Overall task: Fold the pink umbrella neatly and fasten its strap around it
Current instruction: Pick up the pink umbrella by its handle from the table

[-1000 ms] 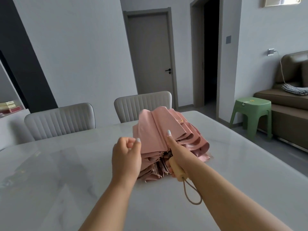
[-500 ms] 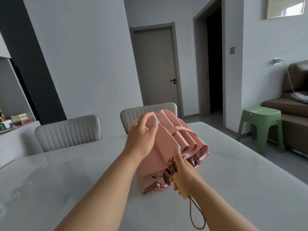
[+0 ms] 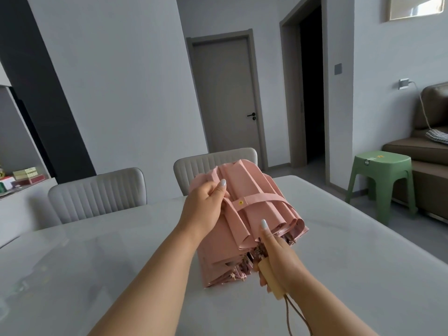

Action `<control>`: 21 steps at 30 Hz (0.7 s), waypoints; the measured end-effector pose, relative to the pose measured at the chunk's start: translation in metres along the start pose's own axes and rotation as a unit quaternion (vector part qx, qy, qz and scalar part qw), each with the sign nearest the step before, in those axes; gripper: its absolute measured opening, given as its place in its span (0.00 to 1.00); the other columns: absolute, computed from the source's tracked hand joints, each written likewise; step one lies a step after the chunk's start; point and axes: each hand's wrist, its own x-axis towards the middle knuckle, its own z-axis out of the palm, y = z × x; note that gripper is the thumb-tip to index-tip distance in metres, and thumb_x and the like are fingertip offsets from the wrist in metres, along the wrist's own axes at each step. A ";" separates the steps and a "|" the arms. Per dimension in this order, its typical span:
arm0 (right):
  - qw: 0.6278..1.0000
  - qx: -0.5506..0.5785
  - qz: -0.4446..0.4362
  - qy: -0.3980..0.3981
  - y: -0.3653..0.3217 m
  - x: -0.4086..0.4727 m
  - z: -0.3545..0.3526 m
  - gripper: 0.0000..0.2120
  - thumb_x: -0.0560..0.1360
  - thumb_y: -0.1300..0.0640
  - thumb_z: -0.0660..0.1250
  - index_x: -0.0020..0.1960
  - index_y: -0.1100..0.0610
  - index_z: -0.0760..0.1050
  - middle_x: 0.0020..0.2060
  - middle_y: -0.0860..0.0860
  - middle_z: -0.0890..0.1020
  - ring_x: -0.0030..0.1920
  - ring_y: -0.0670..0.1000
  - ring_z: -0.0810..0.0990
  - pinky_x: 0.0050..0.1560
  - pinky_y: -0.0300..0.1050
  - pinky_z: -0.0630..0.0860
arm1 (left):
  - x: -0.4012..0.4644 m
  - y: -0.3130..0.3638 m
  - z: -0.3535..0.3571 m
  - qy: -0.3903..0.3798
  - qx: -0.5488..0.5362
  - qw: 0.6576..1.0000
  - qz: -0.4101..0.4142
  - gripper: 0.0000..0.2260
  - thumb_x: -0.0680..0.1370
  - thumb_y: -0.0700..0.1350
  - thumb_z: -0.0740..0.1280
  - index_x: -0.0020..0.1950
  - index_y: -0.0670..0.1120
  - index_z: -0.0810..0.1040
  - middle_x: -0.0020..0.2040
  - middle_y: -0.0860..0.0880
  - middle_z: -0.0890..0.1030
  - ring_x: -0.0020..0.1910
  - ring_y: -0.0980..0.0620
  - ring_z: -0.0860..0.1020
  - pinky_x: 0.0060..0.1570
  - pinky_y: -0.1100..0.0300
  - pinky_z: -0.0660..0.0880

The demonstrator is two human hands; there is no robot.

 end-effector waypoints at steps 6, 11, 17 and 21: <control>1.000 0.003 -0.020 0.018 0.002 -0.003 0.004 0.31 0.64 0.28 0.47 0.46 0.50 0.73 0.35 0.59 0.79 0.28 0.55 0.77 0.34 0.50 0.76 | 0.026 0.013 -0.032 0.103 0.011 0.993 0.060 0.10 0.81 0.52 0.61 0.47 0.49 0.78 0.46 0.48 0.81 0.43 0.50 0.78 0.43 0.58 0.71; 1.000 0.015 -0.010 0.015 0.008 -0.002 0.006 0.38 0.63 0.26 0.45 0.50 0.54 0.75 0.32 0.57 0.81 0.28 0.55 0.78 0.33 0.50 0.76 | 0.061 0.041 -0.052 0.001 0.159 0.987 0.010 0.22 0.83 0.56 0.53 0.36 0.44 0.68 0.36 0.48 0.73 0.41 0.46 0.71 0.41 0.55 0.66; 1.000 0.010 -0.012 0.011 0.007 -0.005 0.006 0.35 0.64 0.26 0.44 0.46 0.52 0.75 0.33 0.58 0.81 0.27 0.55 0.77 0.32 0.47 0.76 | 0.081 0.039 -0.050 -0.102 0.186 0.970 -0.119 0.35 0.80 0.67 0.49 0.71 0.42 0.73 0.71 0.43 0.73 0.69 0.42 0.71 0.68 0.48 0.67; 1.000 0.011 -0.004 0.005 0.002 -0.009 0.007 0.33 0.65 0.28 0.45 0.47 0.52 0.74 0.33 0.58 0.81 0.28 0.55 0.78 0.33 0.48 0.76 | 0.082 0.036 -0.051 -0.107 0.180 0.967 -0.148 0.34 0.80 0.66 0.52 0.76 0.42 0.65 0.76 0.42 0.66 0.73 0.41 0.66 0.68 0.49 0.63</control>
